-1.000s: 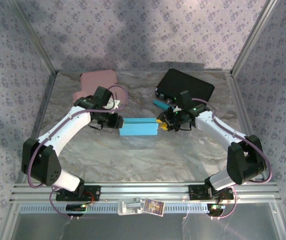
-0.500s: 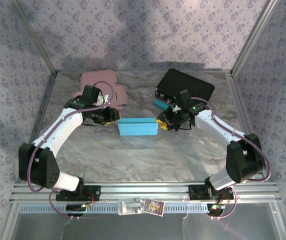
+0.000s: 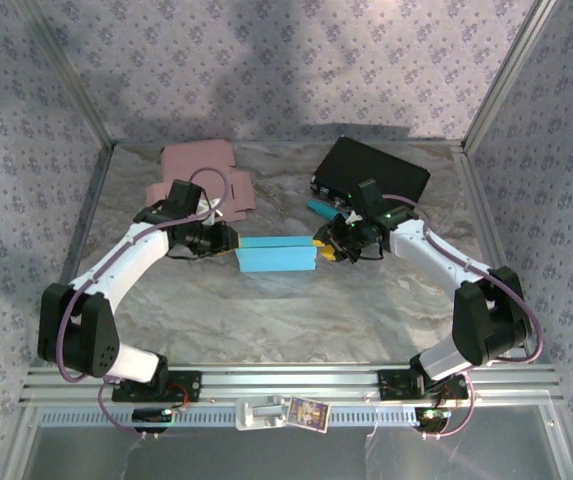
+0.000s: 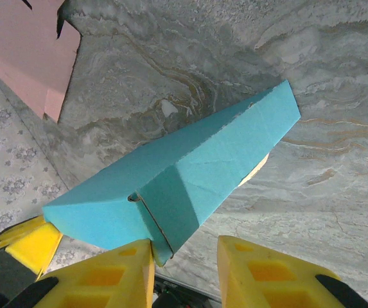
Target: Fold the paper box
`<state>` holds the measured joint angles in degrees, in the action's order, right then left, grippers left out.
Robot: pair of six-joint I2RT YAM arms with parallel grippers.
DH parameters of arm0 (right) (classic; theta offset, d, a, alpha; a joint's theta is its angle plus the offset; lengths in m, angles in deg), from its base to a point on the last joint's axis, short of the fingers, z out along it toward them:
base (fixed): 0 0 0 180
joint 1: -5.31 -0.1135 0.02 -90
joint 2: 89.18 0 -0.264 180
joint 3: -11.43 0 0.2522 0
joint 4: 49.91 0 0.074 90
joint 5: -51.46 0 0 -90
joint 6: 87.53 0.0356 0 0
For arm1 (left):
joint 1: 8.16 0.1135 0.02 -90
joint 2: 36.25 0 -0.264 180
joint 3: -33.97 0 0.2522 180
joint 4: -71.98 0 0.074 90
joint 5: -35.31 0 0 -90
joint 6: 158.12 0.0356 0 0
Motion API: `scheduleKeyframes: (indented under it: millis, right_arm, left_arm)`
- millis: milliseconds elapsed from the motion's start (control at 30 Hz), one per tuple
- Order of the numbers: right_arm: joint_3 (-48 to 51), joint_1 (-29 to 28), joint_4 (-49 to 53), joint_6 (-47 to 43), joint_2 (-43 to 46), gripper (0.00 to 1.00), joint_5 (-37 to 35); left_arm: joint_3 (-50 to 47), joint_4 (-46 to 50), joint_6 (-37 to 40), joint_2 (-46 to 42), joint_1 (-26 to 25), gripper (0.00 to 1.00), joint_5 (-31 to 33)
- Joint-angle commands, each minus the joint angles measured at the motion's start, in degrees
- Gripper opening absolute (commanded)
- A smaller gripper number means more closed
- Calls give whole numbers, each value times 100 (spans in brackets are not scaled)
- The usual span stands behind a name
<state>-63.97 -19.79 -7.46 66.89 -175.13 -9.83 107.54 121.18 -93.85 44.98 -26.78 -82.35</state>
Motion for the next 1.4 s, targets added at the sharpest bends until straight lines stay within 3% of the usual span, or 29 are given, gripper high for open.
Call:
scheduleKeyframes:
  millis: [0, 233, 633, 767, 1067, 1200, 1367]
  right_arm:
    - [204, 8, 793, -141, -238, 32, -510]
    - [226, 2, 439, 111, 197, 35, -657]
    - [625, 473, 2203, 137, 2103, 41, -1829]
    - [1168, 787, 2214, -40, 2399, 42, -1680]
    - [1786, 676, 969, -51, 2055, 42, -1341]
    - [1735, 448, 475, -166, 1682, 42, -1220]
    - [1447, 63, 181, -270, 1002, 43, -1111]
  left_arm:
    - [-468, 511, 295, 62, -102, 19, 553]
    - [-581, 157, 66, -79, -487, 13, 469]
    - [-910, -791, -904, -75, -2083, 13, 367]
    - [-1201, -1106, -1179, 140, -2391, 15, 268]
    - [-764, -388, -1030, -23, -2152, 34, 278]
    - [-474, -209, -1148, -167, -1510, 41, 612]
    - [-104, -262, -1504, 417, -866, 47, 1057]
